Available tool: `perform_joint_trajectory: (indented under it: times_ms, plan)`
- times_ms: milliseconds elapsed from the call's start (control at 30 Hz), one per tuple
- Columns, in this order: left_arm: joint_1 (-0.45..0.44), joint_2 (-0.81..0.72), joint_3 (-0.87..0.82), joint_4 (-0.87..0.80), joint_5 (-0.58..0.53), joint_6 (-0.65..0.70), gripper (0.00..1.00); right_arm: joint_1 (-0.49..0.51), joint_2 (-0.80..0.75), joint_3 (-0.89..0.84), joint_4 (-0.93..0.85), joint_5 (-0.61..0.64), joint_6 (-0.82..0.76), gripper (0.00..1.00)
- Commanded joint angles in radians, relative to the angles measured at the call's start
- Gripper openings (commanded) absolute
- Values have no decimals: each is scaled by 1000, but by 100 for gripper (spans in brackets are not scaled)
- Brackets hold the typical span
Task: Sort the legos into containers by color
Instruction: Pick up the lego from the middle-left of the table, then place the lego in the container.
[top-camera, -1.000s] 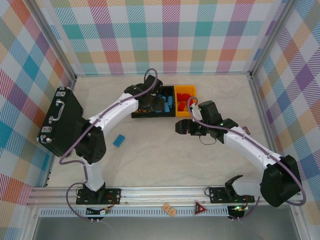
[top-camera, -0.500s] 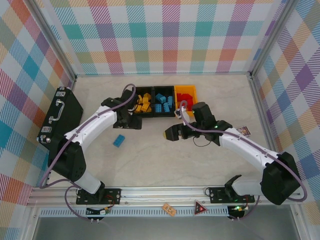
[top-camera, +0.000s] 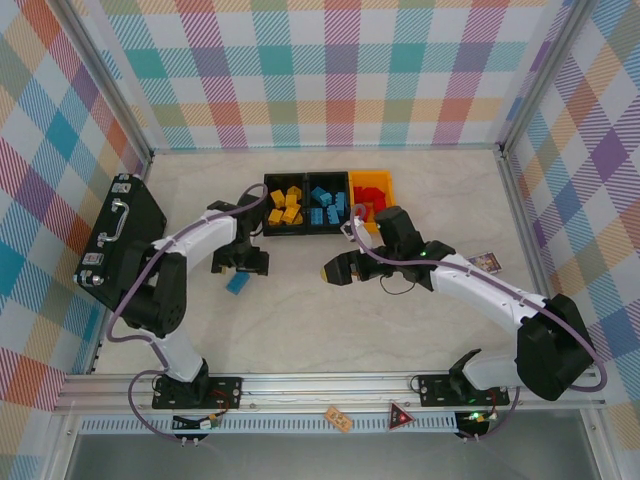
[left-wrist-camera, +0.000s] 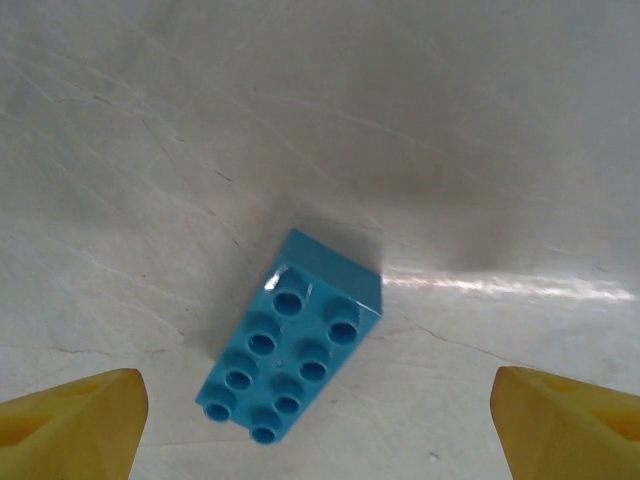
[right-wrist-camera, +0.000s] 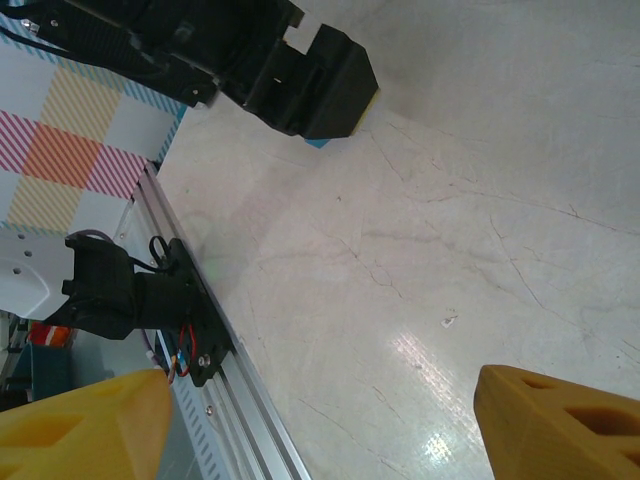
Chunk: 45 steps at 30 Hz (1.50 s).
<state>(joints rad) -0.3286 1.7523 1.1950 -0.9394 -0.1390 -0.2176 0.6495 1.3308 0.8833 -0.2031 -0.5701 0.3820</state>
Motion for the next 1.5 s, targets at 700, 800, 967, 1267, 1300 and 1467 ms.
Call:
perform_joint_trajectory:
  times_ms: [700,800,967,1267,1300,1467]
  plan:
    - [10,53,7,-35,159,-27,26,7,-17,-27,17,20,-6,78]
    - [-25,25,32,-37,177,-44,25,7,-30,-33,10,34,-2,78]
    - [-118,9,122,-48,180,-77,24,6,-68,-51,-5,99,18,78]
    - [-235,61,328,-3,213,-153,25,-26,-106,-41,-70,220,66,78]
    - [-245,75,356,2,215,-158,25,-39,-109,-41,-75,229,72,78]
    - [-273,168,513,-2,208,-177,25,-83,-127,-31,-121,284,91,78]
